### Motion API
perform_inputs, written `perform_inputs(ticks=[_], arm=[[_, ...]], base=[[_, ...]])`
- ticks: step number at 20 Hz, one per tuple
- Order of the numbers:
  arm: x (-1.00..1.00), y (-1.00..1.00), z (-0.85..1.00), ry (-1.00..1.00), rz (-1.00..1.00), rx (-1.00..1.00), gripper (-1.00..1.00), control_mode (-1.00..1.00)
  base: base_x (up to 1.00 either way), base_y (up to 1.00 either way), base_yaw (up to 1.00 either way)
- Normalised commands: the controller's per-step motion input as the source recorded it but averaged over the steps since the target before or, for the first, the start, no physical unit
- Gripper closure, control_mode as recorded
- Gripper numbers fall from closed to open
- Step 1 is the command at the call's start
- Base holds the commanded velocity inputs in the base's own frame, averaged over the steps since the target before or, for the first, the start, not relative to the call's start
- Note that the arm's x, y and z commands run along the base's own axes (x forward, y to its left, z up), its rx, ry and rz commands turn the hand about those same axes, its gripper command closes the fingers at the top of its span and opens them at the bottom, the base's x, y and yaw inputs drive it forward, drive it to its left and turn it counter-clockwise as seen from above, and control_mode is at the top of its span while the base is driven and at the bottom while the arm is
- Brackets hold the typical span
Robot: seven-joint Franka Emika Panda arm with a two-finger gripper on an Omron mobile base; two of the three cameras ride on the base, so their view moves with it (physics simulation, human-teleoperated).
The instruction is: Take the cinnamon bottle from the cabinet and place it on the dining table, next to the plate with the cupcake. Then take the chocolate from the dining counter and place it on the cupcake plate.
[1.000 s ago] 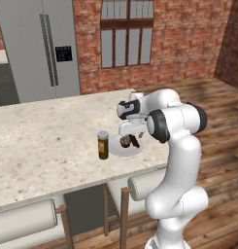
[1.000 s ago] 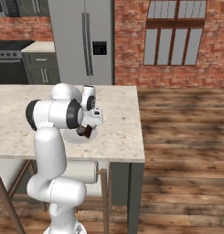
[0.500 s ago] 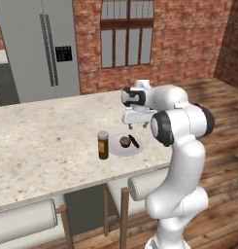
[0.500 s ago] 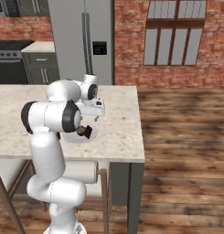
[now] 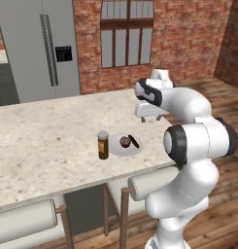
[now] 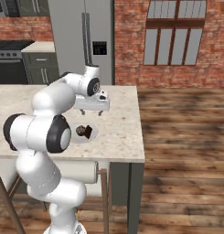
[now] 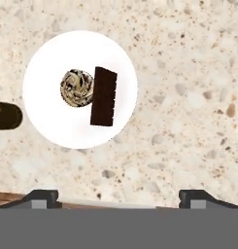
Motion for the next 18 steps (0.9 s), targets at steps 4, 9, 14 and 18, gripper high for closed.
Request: perform_inputs(ticks=[4, 9, 14, 18], arm=[[-1.00, -0.19, 0.51, -0.25, 0.02, 0.00, -1.00, -1.00], [-1.00, 0.05, 0.27, -0.19, 0.04, -0.01, -1.00, -1.00], [-1.00, 0.68, 0.15, -0.17, 0.06, -0.11, -1.00, -1.00], [-0.95, 0.97, 0.28, -0.11, 0.04, -0.14, -1.00, -1.00]], base=[[0.00, 0.00, 0.00], [0.00, 0.00, 0.00], [0.00, 0.00, 0.00], [0.00, 0.00, 0.00]])
